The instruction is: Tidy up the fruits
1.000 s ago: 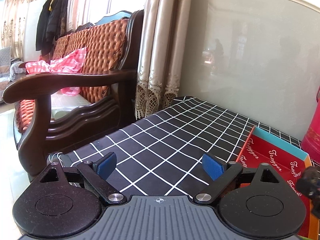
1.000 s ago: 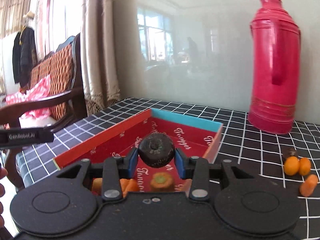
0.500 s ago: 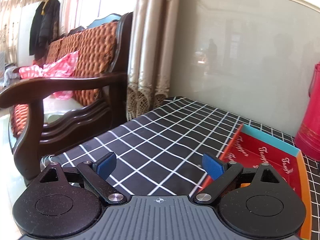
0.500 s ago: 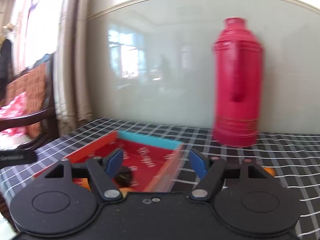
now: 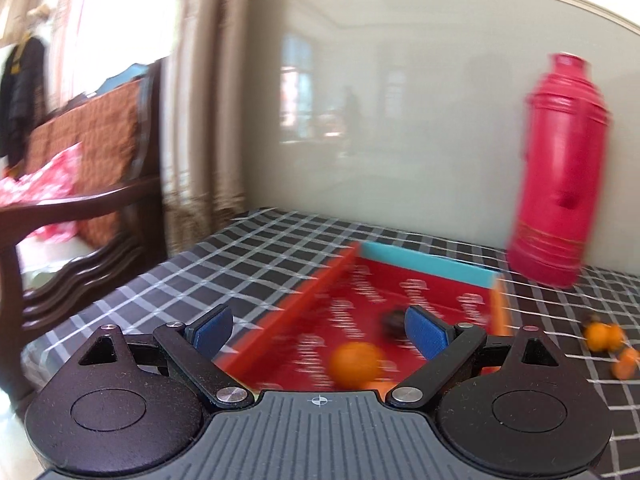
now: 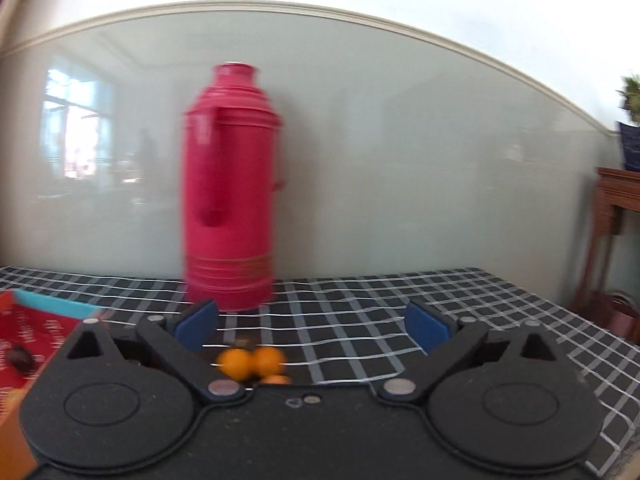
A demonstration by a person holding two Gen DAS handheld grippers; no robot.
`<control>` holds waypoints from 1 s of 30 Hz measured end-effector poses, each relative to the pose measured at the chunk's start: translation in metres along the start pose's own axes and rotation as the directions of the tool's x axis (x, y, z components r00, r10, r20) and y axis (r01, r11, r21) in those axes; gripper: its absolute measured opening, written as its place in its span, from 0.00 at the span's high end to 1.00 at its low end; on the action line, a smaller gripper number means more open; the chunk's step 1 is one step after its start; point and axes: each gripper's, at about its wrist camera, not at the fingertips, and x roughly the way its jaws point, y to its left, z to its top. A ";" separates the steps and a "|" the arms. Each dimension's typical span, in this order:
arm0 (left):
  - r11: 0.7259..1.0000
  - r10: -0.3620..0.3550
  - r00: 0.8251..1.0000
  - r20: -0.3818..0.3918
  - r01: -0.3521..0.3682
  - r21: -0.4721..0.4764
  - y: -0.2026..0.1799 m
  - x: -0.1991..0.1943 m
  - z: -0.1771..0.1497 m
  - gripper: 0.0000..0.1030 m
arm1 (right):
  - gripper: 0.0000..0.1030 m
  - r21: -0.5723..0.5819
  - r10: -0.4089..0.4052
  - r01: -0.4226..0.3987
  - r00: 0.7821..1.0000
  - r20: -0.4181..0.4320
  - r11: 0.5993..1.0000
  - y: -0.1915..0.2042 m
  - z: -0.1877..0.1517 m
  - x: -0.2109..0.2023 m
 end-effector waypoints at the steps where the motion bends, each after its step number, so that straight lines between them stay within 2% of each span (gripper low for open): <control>1: 0.999 -0.027 1.000 -0.001 0.027 0.019 -0.011 -0.002 -0.001 0.10 | 0.07 0.004 -0.047 0.047 0.999 -0.007 0.999 -0.008 -0.001 0.003; 5: 0.984 -0.145 0.989 -0.032 0.147 0.098 -0.058 -0.005 -0.004 0.10 | 0.06 0.028 -0.214 0.215 0.976 -0.034 0.976 -0.039 -0.005 0.012; 10: 0.940 -0.263 0.963 -0.057 0.269 0.209 -0.122 -0.013 -0.015 0.10 | 0.06 0.028 -0.384 0.384 0.923 -0.012 0.923 -0.067 -0.010 0.008; 12: 0.920 -0.303 0.949 -0.082 0.314 0.236 -0.145 -0.014 -0.020 0.10 | 0.06 0.030 -0.425 0.425 0.905 -0.008 0.905 -0.078 -0.011 0.008; 17: 0.886 -0.361 0.922 -0.138 0.386 0.259 -0.194 -0.008 -0.029 0.10 | 0.06 0.046 -0.423 0.425 0.905 -0.047 0.904 -0.102 -0.017 0.012; 23: 0.860 -0.386 0.909 -0.160 0.417 0.293 -0.241 0.000 -0.037 0.11 | 0.06 0.089 -0.410 0.414 0.910 -0.067 0.906 -0.125 -0.018 0.015; 26: 0.848 -0.398 0.898 -0.188 0.439 0.298 -0.256 0.007 -0.040 0.24 | 0.06 0.122 -0.387 0.394 0.919 -0.079 0.911 -0.133 -0.017 0.016; 28: 0.842 -0.401 0.890 -0.218 0.452 0.294 -0.264 0.012 -0.043 0.39 | 0.06 0.128 -0.370 0.378 0.925 -0.084 0.917 -0.133 -0.016 0.015; 30: 0.841 -0.400 0.883 -0.246 0.460 0.285 -0.269 0.021 -0.044 0.45 | 0.06 0.130 -0.352 0.361 0.932 -0.084 0.924 -0.134 -0.016 0.016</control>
